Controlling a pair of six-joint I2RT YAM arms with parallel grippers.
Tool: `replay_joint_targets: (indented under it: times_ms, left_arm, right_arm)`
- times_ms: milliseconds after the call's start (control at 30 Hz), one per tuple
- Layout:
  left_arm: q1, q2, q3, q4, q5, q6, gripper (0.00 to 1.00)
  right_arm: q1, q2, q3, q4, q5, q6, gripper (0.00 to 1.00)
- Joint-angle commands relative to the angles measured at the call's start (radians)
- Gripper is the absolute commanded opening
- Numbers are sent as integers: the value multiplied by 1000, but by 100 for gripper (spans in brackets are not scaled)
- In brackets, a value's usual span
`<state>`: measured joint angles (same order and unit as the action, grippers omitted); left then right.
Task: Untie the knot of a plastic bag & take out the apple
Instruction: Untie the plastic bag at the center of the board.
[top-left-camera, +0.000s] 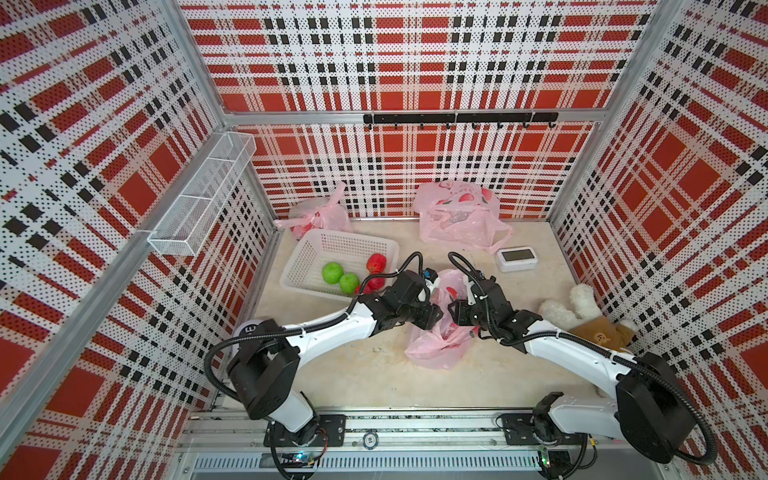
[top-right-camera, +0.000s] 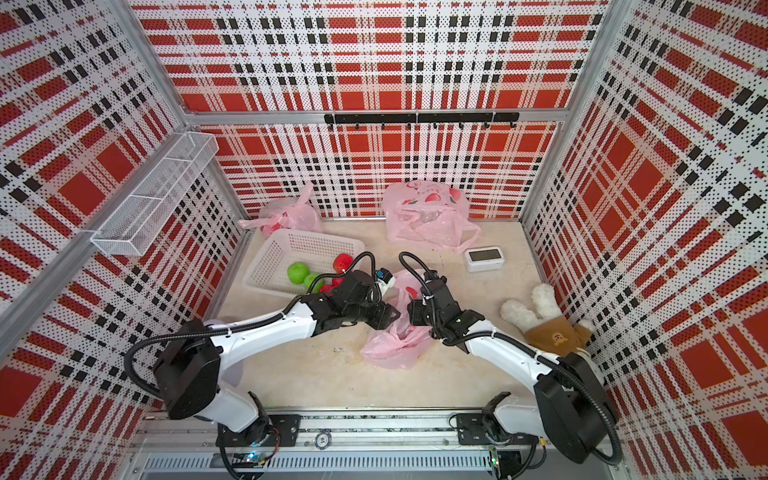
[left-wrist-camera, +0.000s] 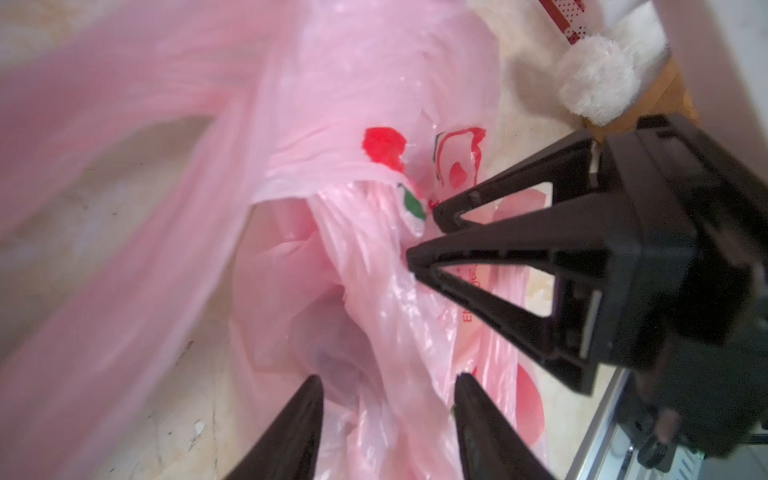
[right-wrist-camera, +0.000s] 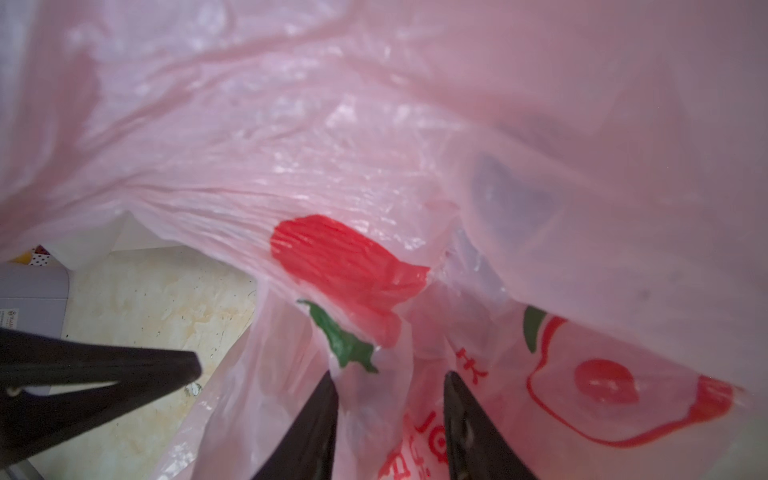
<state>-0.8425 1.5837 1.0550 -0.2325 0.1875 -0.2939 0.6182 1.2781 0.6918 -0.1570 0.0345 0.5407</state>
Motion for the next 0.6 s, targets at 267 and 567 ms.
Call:
replay_joint_targets:
  times_ms: [267,567]
  left_arm:
    - [8,54,32,52,93,-41,12]
    - [113,-82,-28,-9,78,-41,0]
  right_arm:
    - [9,-60,-18,-8,71,-48,0]
    - [-164,-235,-56,-93,73,-78,0]
